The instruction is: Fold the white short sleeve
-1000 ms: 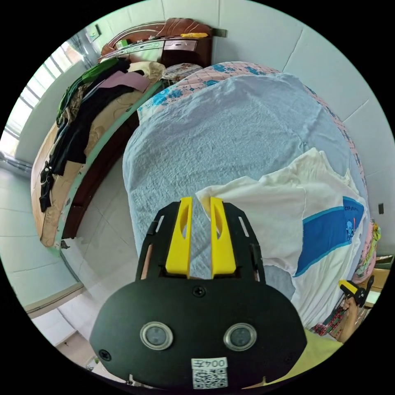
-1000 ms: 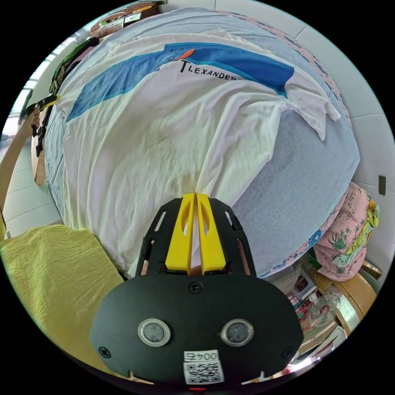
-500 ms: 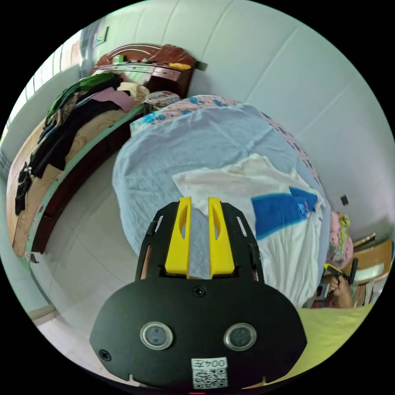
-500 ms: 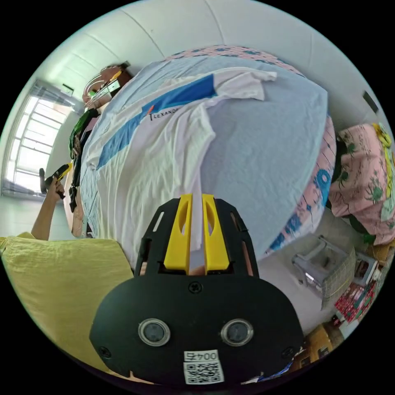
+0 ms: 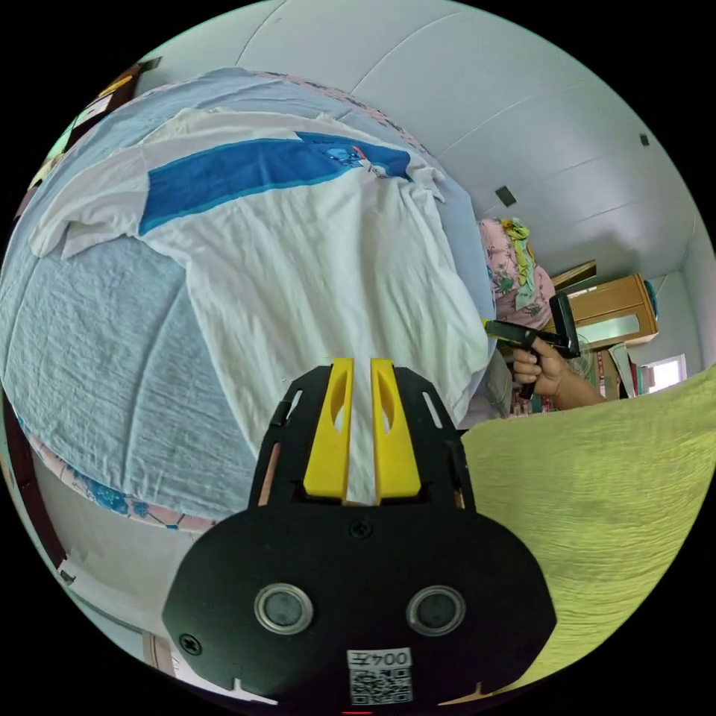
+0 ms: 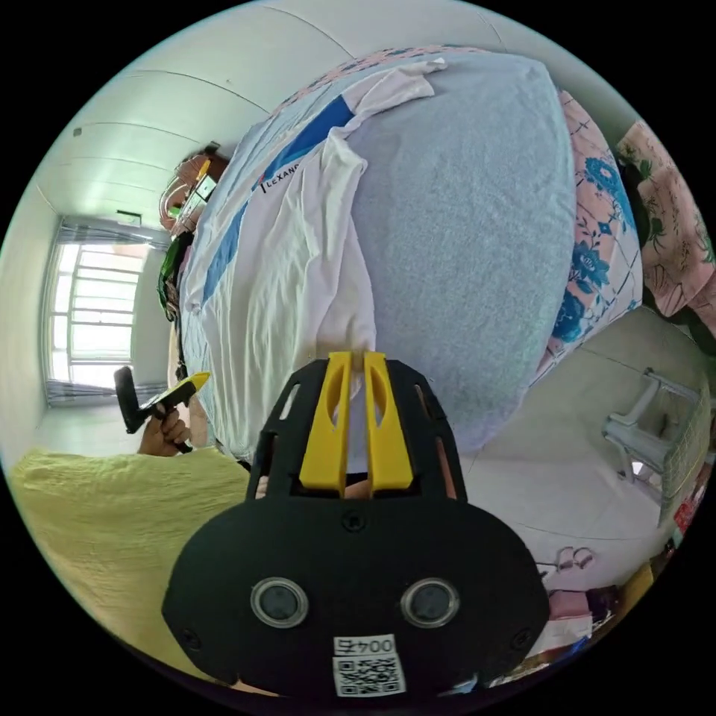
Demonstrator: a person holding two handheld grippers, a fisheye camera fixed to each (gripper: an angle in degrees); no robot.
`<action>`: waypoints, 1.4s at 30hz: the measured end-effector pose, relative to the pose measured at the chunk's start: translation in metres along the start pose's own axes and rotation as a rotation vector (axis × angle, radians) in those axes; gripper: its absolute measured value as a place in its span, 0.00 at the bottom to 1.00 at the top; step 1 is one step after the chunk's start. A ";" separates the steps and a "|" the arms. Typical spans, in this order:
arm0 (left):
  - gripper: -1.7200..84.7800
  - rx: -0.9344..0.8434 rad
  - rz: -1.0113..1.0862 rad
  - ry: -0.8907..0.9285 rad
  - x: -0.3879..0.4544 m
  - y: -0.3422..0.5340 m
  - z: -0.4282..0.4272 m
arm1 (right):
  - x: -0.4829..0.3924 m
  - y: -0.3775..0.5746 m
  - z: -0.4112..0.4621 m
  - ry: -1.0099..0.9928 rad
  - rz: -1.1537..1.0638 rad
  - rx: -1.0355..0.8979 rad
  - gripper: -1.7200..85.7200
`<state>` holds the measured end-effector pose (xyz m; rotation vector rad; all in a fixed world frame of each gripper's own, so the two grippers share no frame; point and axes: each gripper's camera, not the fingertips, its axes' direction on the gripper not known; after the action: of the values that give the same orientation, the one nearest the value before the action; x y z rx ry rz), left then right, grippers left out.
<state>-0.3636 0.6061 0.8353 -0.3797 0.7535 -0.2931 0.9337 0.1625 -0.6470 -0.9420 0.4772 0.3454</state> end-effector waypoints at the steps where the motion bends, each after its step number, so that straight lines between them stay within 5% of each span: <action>1: 0.07 0.001 0.022 -0.003 0.008 -0.001 -0.001 | -0.003 -0.002 -0.005 0.008 -0.014 -0.006 0.06; 9: 0.16 0.036 0.483 -0.024 0.134 -0.051 0.016 | -0.106 -0.037 -0.086 0.074 -0.377 -0.068 0.05; 14: 0.13 -0.044 0.578 -0.136 0.163 -0.083 0.067 | -0.127 -0.060 -0.096 0.004 -0.437 -0.134 0.06; 16: 0.07 -0.037 0.535 -0.190 0.153 -0.093 0.072 | -0.125 -0.065 -0.106 -0.006 -0.419 -0.139 0.06; 27: 0.04 0.160 -0.201 0.411 -0.037 -0.097 0.009 | 0.039 -0.078 -0.176 -0.594 0.085 0.012 0.11; 35: 0.04 0.130 -0.217 0.464 -0.054 -0.104 -0.006 | 0.058 -0.080 -0.144 -0.874 0.266 0.006 0.13; 42: 0.04 0.107 -0.176 0.468 -0.046 -0.106 -0.018 | 0.029 -0.086 -0.156 -0.863 0.238 -0.002 0.09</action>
<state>-0.4216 0.5251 0.8972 -0.2782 1.1598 -0.5981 0.9625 -0.0126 -0.6813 -0.6538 -0.2093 0.9141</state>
